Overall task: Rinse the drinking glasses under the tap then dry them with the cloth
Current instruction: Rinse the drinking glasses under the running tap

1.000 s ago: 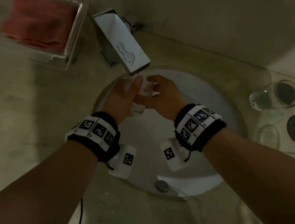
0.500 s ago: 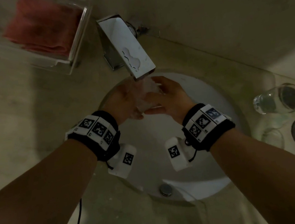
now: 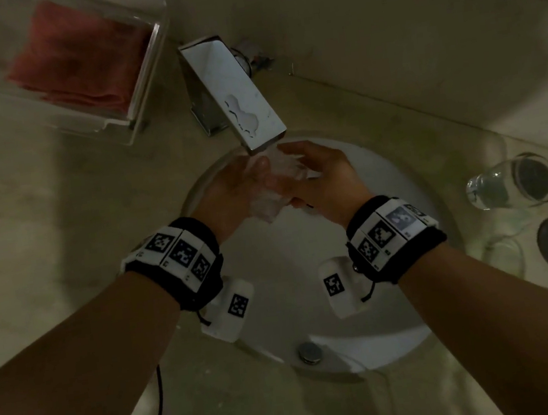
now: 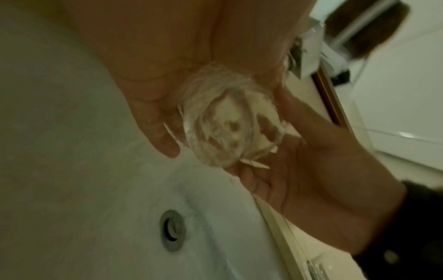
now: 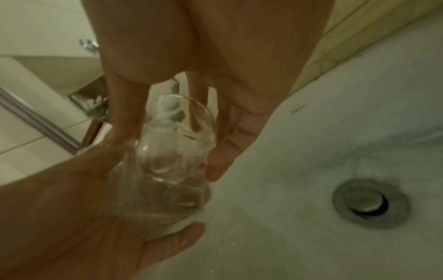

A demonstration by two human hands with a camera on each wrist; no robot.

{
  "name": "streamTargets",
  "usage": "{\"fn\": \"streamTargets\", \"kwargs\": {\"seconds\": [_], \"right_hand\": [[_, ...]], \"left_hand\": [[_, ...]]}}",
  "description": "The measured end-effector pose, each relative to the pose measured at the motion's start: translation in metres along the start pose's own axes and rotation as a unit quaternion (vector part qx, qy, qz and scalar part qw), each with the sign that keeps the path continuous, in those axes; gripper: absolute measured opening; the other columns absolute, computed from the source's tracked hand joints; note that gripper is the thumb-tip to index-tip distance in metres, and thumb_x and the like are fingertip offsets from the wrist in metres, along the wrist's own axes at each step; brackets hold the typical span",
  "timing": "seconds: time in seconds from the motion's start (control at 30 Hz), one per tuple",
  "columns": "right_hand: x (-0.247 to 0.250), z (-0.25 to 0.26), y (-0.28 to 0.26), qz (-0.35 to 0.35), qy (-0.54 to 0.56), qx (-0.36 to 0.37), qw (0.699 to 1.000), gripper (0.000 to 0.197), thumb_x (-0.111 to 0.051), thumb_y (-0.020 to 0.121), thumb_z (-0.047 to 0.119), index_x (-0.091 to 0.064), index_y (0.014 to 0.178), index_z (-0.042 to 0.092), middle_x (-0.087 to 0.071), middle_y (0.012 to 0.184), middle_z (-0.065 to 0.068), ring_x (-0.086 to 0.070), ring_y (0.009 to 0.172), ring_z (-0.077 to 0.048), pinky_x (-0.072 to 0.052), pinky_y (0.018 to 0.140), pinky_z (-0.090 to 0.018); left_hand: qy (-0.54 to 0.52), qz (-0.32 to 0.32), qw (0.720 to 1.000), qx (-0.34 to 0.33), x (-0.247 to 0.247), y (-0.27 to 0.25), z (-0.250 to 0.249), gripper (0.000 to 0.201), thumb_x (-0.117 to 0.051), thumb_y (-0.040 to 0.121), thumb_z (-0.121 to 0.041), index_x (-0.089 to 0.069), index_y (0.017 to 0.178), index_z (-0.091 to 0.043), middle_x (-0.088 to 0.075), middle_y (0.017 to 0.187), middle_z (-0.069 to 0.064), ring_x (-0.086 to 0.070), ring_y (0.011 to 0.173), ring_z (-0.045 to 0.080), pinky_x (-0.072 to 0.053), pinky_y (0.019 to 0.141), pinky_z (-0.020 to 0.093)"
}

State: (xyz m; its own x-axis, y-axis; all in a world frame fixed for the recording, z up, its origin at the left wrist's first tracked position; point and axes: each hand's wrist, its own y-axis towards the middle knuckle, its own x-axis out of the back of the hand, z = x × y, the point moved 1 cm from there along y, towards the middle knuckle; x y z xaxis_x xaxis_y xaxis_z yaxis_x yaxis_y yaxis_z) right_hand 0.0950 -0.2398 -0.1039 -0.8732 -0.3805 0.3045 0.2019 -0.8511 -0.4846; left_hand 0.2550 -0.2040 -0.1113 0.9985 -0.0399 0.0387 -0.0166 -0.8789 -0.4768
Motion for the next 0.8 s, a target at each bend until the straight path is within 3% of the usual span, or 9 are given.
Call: {"fn": "streamTargets", "kwargs": {"seconds": [0.07,0.13,0.23,0.27,0.37,0.47,0.57,0.7,0.8], "right_hand": [[0.005,0.000,-0.001,-0.011,-0.030,0.021,0.999,0.071,-0.089,0.068,0.037,-0.056,0.131,0.030,-0.064,0.114,0.007,-0.067,0.082,-0.009,-0.052,0.062,-0.019],[0.005,-0.001,-0.002,-0.007,-0.067,0.049,0.996,0.084,-0.093,0.062,0.036,-0.051,0.135,0.029,-0.065,0.115,0.008,-0.064,0.078,-0.007,-0.050,0.060,-0.018],[0.001,-0.003,-0.003,-0.012,-0.093,0.076,0.993,0.095,-0.095,0.059,0.032,-0.046,0.140,0.025,-0.065,0.120,0.008,-0.065,0.079,-0.004,-0.053,0.067,-0.017],[0.000,-0.004,-0.004,-0.012,-0.098,0.082,0.992,0.097,-0.095,0.059,0.030,-0.045,0.142,0.025,-0.064,0.122,0.008,-0.065,0.084,-0.004,-0.055,0.072,-0.019],[-0.004,-0.005,-0.006,-0.009,-0.100,0.086,0.991,0.101,-0.095,0.059,0.031,-0.042,0.145,0.025,-0.061,0.128,0.007,-0.066,0.095,-0.008,-0.058,0.083,-0.028],[-0.006,-0.005,-0.007,-0.018,-0.083,0.070,0.994,0.096,-0.094,0.061,0.029,-0.045,0.143,0.019,-0.060,0.130,0.003,-0.066,0.097,-0.009,-0.061,0.081,-0.031],[-0.003,-0.005,-0.009,-0.008,-0.075,0.064,0.995,0.073,-0.091,0.066,0.032,-0.056,0.129,0.019,-0.065,0.118,0.006,-0.068,0.095,-0.009,-0.061,0.081,-0.032],[-0.001,-0.009,-0.009,0.010,-0.067,0.024,0.997,0.053,-0.084,0.073,0.042,-0.065,0.117,0.021,-0.069,0.105,0.011,-0.067,0.090,-0.004,-0.059,0.082,-0.030],[-0.002,-0.016,-0.010,0.020,-0.076,-0.025,0.997,0.056,-0.077,0.064,0.064,-0.073,0.089,0.013,-0.074,0.083,-0.004,-0.071,0.080,-0.023,-0.060,0.079,-0.045]], "left_hand": [[0.009,0.017,1.000,-0.017,-0.002,0.000,-0.003,0.032,-0.062,0.095,-0.041,-0.065,0.116,-0.018,-0.073,0.107,0.002,-0.070,0.098,0.010,-0.057,0.087,0.029],[0.022,0.021,0.999,-0.017,-0.002,0.001,-0.002,0.028,-0.067,0.094,-0.033,-0.065,0.119,-0.020,-0.072,0.109,-0.002,-0.069,0.099,0.006,-0.057,0.089,0.029],[0.008,0.037,0.999,-0.019,-0.001,0.002,0.002,0.051,-0.077,0.084,-0.026,-0.059,0.130,-0.015,-0.069,0.120,-0.001,-0.067,0.109,0.012,-0.055,0.094,0.035],[0.011,0.040,0.999,-0.024,0.000,0.002,0.003,0.056,-0.080,0.079,-0.029,-0.059,0.130,-0.019,-0.068,0.123,-0.001,-0.066,0.112,0.013,-0.054,0.096,0.036],[0.036,0.026,0.999,-0.018,0.004,0.002,0.004,0.060,-0.083,0.060,-0.051,-0.060,0.115,-0.047,-0.067,0.125,-0.006,-0.064,0.116,0.015,-0.052,0.100,0.046],[0.004,0.020,1.000,-0.002,0.006,0.002,0.004,0.067,-0.083,0.055,-0.054,-0.059,0.117,-0.046,-0.067,0.125,-0.005,-0.063,0.117,0.016,-0.054,0.096,0.050],[-0.021,0.015,0.999,0.041,0.004,0.000,0.005,0.068,-0.082,0.061,-0.052,-0.062,0.123,-0.033,-0.068,0.122,-0.004,-0.067,0.112,0.017,-0.059,0.086,0.049],[-0.045,0.028,0.993,0.108,-0.001,-0.005,0.005,0.040,-0.070,0.088,-0.043,-0.066,0.121,-0.021,-0.073,0.116,0.005,-0.072,0.100,0.024,-0.061,0.082,0.049],[-0.033,0.039,0.987,0.151,-0.005,-0.012,0.002,0.037,-0.061,0.090,-0.053,-0.071,0.103,-0.020,-0.077,0.091,0.003,-0.075,0.082,0.024,-0.063,0.072,0.044]]}}
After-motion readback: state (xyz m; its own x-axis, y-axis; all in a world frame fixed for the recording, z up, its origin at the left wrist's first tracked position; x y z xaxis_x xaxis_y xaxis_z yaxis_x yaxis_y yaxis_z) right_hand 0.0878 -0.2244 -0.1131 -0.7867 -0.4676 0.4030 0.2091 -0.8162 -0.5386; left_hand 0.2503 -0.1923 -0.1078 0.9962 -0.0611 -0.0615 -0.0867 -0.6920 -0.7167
